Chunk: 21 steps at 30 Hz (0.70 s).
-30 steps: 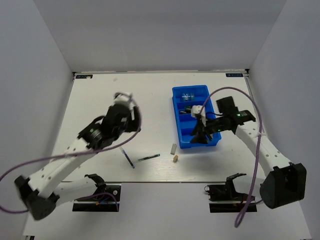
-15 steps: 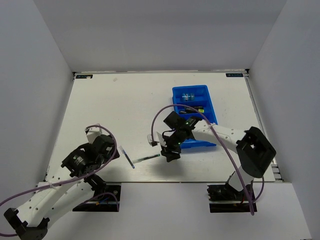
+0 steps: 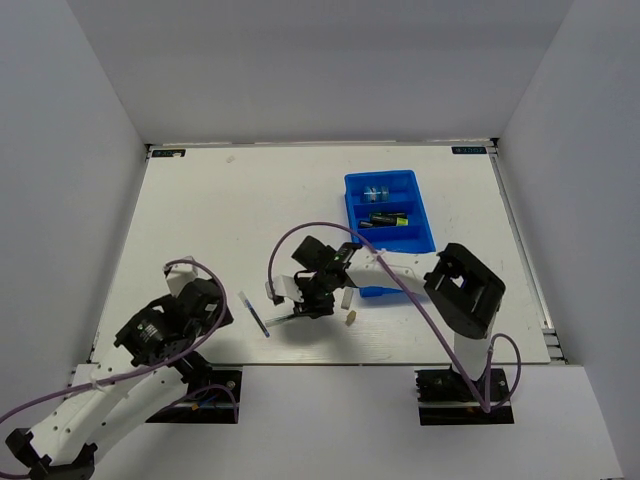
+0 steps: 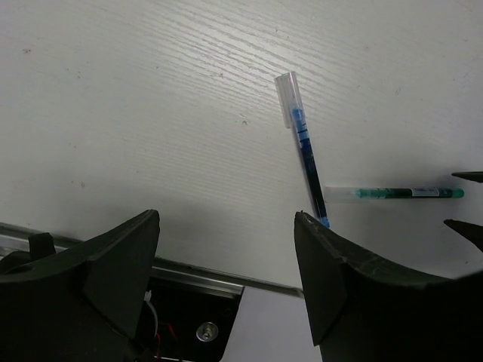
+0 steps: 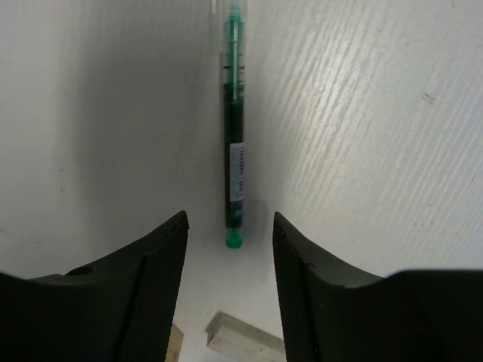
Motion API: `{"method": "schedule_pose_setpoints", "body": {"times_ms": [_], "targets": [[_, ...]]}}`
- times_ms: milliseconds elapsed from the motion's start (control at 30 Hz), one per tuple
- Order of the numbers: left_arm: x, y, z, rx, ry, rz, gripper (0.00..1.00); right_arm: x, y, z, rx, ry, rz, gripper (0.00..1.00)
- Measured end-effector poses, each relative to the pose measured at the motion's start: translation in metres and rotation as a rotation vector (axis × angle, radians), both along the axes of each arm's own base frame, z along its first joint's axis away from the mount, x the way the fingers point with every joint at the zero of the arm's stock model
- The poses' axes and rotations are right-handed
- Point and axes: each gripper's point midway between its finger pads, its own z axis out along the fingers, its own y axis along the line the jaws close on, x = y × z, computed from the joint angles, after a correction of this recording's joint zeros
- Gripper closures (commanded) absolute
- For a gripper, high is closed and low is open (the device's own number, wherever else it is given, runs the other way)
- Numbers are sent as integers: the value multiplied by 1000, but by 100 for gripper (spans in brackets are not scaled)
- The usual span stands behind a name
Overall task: Sort the stationery into containers
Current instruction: Pick up the pen from the center of the board.
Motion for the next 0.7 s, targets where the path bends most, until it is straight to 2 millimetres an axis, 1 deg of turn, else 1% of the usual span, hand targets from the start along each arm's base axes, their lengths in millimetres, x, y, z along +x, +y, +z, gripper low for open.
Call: {"method": "schedule_pose_setpoints", "body": {"times_ms": [133, 267, 367, 500, 533, 600, 700], "targets": [[-2, 2, 1, -7, -8, 0, 18, 9, 7, -6, -13, -28, -20, 48], [-6, 5, -3, -12, -12, 0, 18, 15, 7, -12, -33, -42, -35, 51], [-7, 6, -4, -15, -14, -1, 18, 17, 8, -14, -38, -44, -39, 55], [-9, 6, -6, -15, -11, -1, 18, 15, 8, -14, -40, -41, -38, 66], [-9, 6, -7, -14, -10, -2, 19, 14, 8, -15, -39, -39, -37, 72], [-8, 6, -10, -12, -5, -2, 19, 12, 9, -15, -32, -42, -36, 78], [-7, 3, -14, -5, 15, -4, 19, 9, 7, -16, -17, -59, -38, 89]]}}
